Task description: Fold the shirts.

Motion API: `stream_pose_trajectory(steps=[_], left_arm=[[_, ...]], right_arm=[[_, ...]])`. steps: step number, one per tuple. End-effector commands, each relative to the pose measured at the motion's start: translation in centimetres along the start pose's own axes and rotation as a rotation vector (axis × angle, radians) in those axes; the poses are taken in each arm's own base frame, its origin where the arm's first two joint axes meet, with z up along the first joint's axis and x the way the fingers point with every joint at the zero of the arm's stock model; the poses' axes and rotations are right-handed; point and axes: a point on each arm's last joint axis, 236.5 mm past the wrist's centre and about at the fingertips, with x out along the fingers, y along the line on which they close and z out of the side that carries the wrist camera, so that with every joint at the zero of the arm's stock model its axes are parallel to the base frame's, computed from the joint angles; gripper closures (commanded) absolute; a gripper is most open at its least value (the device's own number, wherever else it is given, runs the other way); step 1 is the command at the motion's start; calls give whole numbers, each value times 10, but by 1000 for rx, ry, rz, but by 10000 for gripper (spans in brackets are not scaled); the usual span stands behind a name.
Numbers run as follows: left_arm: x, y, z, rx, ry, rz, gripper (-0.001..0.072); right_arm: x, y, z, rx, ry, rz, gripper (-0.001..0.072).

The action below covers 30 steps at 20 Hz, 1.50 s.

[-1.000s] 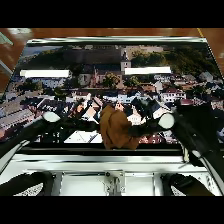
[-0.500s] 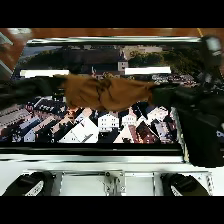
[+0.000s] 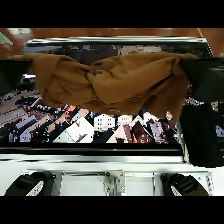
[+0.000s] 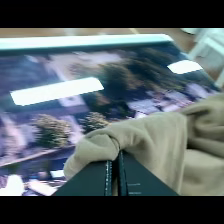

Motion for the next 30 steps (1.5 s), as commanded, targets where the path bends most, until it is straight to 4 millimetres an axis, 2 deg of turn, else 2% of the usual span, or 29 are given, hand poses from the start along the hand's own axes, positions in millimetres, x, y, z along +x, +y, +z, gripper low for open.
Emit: stream_pose_trajectory(steps=[1,3,5,8,10,13,16,17,19,22,24,26,30], left_arm=[[-42,12,12,-46,-46,117,666],[-55,6,5,-98,-30,110,666],[-67,11,-13,-75,38,151,666],[-92,54,-58,-30,225,353,666],[-111,66,-76,-70,291,432,666],[-126,65,-73,-95,249,452,666],[-122,67,-82,-131,268,457,666],[-116,71,-91,-136,296,462,666],[-95,83,-115,-136,351,472,664],[-46,108,-134,-66,361,476,662],[-8,125,-154,-91,402,481,662],[31,143,-185,-143,480,498,662],[118,183,-263,-98,666,476,662]], right_arm=[[-27,11,2,56,4,27,657],[-29,26,-9,85,55,91,657],[-30,23,-25,78,124,72,657],[-34,4,-50,31,226,-6,657],[-38,1,-61,32,274,-18,657],[-48,-6,-94,75,425,-62,657],[-49,-26,-136,95,651,-162,657],[-42,-27,-150,116,725,-169,657],[-10,-17,-176,157,837,-110,657],[57,-21,-221,199,941,-70,657],[100,-42,-251,192,977,-112,657],[141,-66,-275,187,985,-170,658],[227,-123,-298,69,863,-276,656]])
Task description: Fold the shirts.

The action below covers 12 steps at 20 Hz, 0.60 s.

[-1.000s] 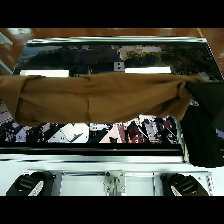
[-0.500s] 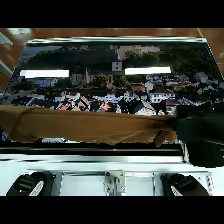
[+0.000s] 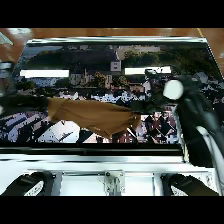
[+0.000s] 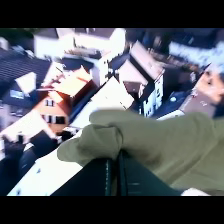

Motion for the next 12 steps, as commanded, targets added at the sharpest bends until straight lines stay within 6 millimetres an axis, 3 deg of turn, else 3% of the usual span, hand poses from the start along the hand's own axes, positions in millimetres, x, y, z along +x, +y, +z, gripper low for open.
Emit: stream_pose_trajectory(steps=[1,3,6,8,11,12], left_arm=[[103,-11,-13,41,109,-16,662],[148,-29,-29,-35,191,-72,661],[189,-50,-50,-142,299,-135,660],[199,-56,-49,-170,315,-151,660],[197,-57,-36,-168,290,-157,659],[195,-56,-32,-170,289,-158,602]], right_arm=[[67,-29,60,-38,-141,-97,656],[91,-26,74,-7,-176,-73,656],[113,-27,87,50,-212,-56,656],[116,-26,95,58,-243,-48,656],[115,-25,101,57,-267,-41,656],[115,-25,101,58,-266,-41,656]])
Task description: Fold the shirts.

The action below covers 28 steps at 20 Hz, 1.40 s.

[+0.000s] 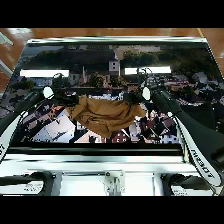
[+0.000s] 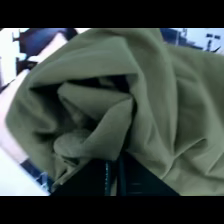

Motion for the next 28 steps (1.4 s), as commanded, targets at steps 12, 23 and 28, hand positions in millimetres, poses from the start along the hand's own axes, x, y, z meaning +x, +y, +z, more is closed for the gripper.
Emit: stream_pose_trajectory(steps=[12,23,28], left_arm=[[-100,-25,-96,-121,171,-229,38],[24,-109,-213,-462,259,-332,51],[31,-131,-187,-459,173,-355,129]], right_arm=[[-10,-7,-37,21,159,-34,656],[-11,-12,-42,3,182,-54,656],[-11,-8,-45,18,194,-38,656]])
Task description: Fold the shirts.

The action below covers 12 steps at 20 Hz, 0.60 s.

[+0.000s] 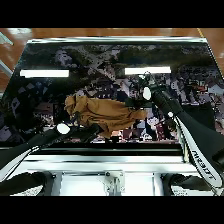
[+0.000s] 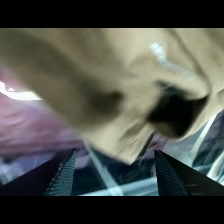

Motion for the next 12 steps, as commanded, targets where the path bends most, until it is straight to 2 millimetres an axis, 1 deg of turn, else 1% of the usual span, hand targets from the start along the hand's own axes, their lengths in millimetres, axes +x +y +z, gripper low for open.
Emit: stream_pose_trajectory(steps=[1,3,5,7,8,10,11,12], left_arm=[[11,-16,13,3,-68,-22,163],[15,-16,12,2,-60,-17,258],[19,-12,9,-3,-47,-5,278],[19,-12,9,-3,-44,-5,397],[19,-12,9,-3,-45,-5,401],[18,-13,9,1,-44,-7,586],[17,-14,7,44,-39,-10,661],[14,-18,5,104,-32,-20,661]], right_arm=[[-1,7,-3,19,13,29,655],[-1,12,-4,33,19,50,655],[-1,15,-5,40,22,61,655],[-1,16,-7,44,29,65,656],[-1,17,-8,46,34,68,655],[-1,19,-9,52,38,76,655],[-1,19,-8,51,37,76,655],[-1,19,-8,52,38,76,656]])
